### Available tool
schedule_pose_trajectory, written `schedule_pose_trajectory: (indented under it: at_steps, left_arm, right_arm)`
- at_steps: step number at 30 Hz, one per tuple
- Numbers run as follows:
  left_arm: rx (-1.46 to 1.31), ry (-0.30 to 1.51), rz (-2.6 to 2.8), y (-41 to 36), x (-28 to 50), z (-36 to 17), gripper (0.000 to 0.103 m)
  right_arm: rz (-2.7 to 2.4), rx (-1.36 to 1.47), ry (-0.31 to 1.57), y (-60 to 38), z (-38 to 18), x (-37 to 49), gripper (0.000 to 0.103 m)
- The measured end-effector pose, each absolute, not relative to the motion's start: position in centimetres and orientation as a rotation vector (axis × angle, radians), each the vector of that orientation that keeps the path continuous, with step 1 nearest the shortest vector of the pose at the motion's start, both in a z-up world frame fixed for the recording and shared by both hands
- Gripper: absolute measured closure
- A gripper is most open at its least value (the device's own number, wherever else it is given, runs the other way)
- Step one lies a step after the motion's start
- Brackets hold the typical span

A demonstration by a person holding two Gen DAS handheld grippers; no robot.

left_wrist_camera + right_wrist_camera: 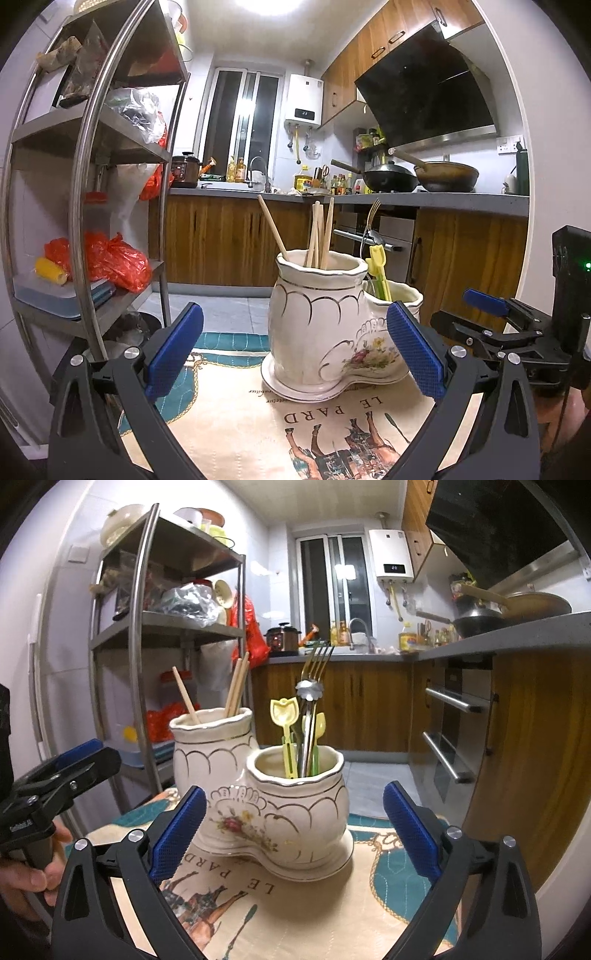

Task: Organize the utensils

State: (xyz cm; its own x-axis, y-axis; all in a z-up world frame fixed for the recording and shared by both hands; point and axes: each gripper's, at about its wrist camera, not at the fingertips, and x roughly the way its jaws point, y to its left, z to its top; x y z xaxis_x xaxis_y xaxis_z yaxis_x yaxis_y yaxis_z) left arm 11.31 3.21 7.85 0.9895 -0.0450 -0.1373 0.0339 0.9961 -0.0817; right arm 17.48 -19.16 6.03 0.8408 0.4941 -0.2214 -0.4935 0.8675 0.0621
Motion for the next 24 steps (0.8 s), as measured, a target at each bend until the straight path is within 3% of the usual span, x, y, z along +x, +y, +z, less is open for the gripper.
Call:
schedule_pose_trajectory:
  at_steps: [24]
  left_arm:
    - [-0.070, 0.163, -0.040, 3.09, 11.71, 7.76, 0.005]
  right_arm:
    - [0.518, 0.014, 0.245, -19.24, 5.95, 17.84, 0.007]
